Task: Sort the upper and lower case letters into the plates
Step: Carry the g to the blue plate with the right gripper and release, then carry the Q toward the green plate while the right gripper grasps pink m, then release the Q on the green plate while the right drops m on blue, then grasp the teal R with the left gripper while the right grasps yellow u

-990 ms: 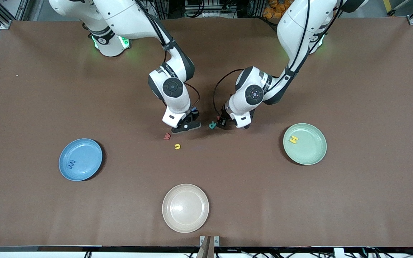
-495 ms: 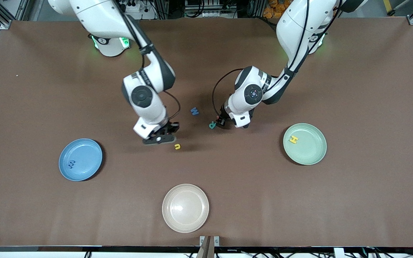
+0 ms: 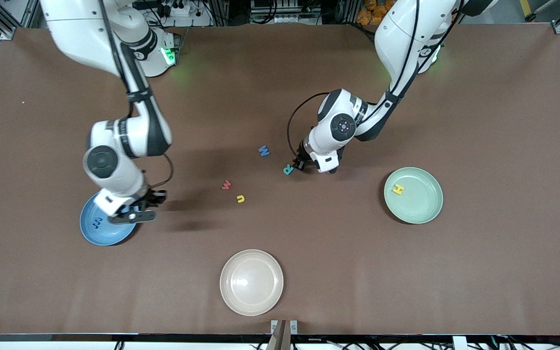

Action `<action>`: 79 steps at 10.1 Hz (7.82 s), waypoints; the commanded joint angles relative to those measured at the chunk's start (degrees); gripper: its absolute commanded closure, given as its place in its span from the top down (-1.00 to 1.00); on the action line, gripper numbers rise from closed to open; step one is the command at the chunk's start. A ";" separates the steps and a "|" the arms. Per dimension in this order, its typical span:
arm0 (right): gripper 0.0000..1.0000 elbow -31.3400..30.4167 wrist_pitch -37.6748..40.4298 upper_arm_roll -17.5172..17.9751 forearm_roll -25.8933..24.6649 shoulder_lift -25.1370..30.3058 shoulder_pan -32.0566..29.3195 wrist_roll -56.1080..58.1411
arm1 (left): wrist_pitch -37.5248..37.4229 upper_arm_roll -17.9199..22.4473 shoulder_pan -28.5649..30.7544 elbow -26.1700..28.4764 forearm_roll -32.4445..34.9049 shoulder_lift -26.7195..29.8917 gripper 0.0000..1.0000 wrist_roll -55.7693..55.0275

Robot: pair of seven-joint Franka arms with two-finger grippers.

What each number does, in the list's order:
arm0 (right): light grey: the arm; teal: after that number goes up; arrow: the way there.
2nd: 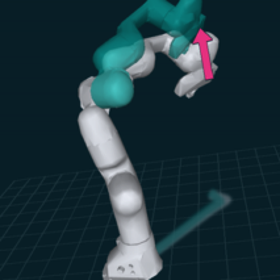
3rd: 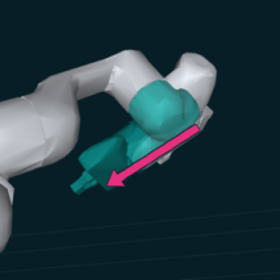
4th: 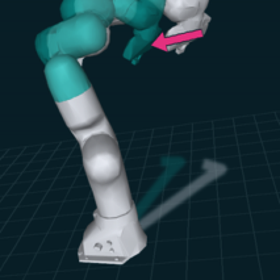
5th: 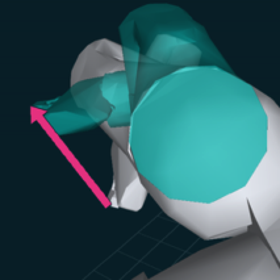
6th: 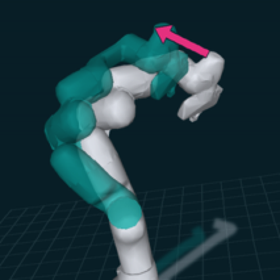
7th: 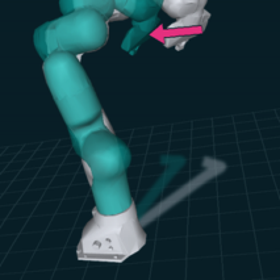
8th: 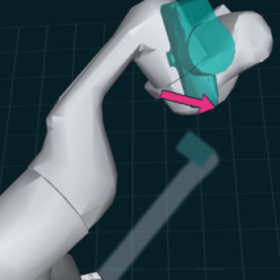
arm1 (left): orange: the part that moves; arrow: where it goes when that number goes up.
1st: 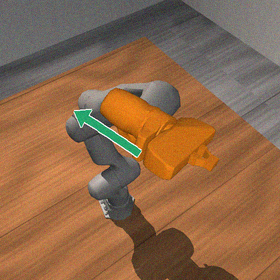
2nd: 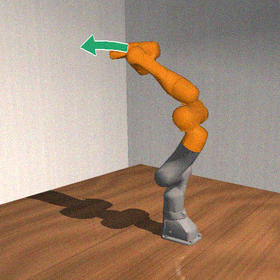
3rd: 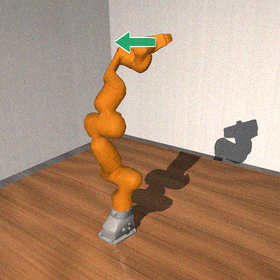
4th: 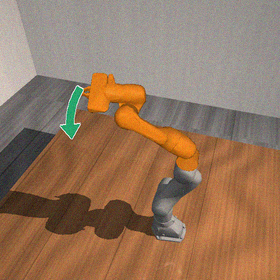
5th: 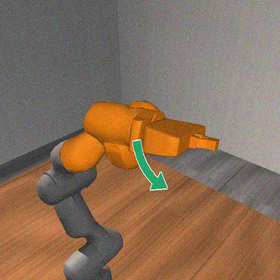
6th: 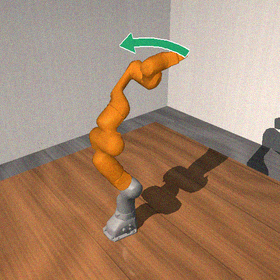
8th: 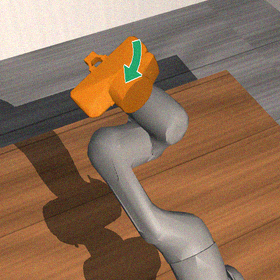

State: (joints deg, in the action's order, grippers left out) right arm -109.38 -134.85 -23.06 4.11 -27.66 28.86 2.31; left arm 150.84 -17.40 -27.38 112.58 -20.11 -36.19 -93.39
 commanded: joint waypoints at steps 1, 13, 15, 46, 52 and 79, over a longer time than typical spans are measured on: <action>-1.00 -0.67 -0.15 0.12 -0.86 0.59 -7.29 9.52 | 0.68 0.53 -0.92 -0.08 -0.98 -0.90 -0.15 1.19; 1.00 -0.31 -0.15 1.18 5.36 -1.08 6.80 -12.11 | -0.54 0.62 -0.49 -1.05 -0.19 -0.38 -0.64 0.93; 1.00 -0.05 -0.24 1.27 9.15 -1.52 11.81 -18.27 | -1.51 0.61 -0.22 -1.40 -0.19 -0.11 -0.64 0.93; -1.00 0.13 -6.04 2.59 19.36 -7.86 20.98 -31.23 | -35.62 0.27 35.31 -7.80 11.45 5.43 1.00 57.12; -1.00 3.38 4.49 -12.50 19.27 -3.81 18.69 -8.16 | -35.18 0.26 18.87 -21.41 4.76 -2.90 1.00 28.74; 1.00 12.42 4.42 -1.63 19.10 -8.54 17.35 -58.05 | -23.05 0.44 1.45 -25.66 -2.73 -13.91 0.70 23.26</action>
State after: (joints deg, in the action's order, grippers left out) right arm -99.91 -130.53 -24.97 23.43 -33.70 44.08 -46.82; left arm 127.97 -17.31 -26.02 84.18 -21.29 -52.13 -69.65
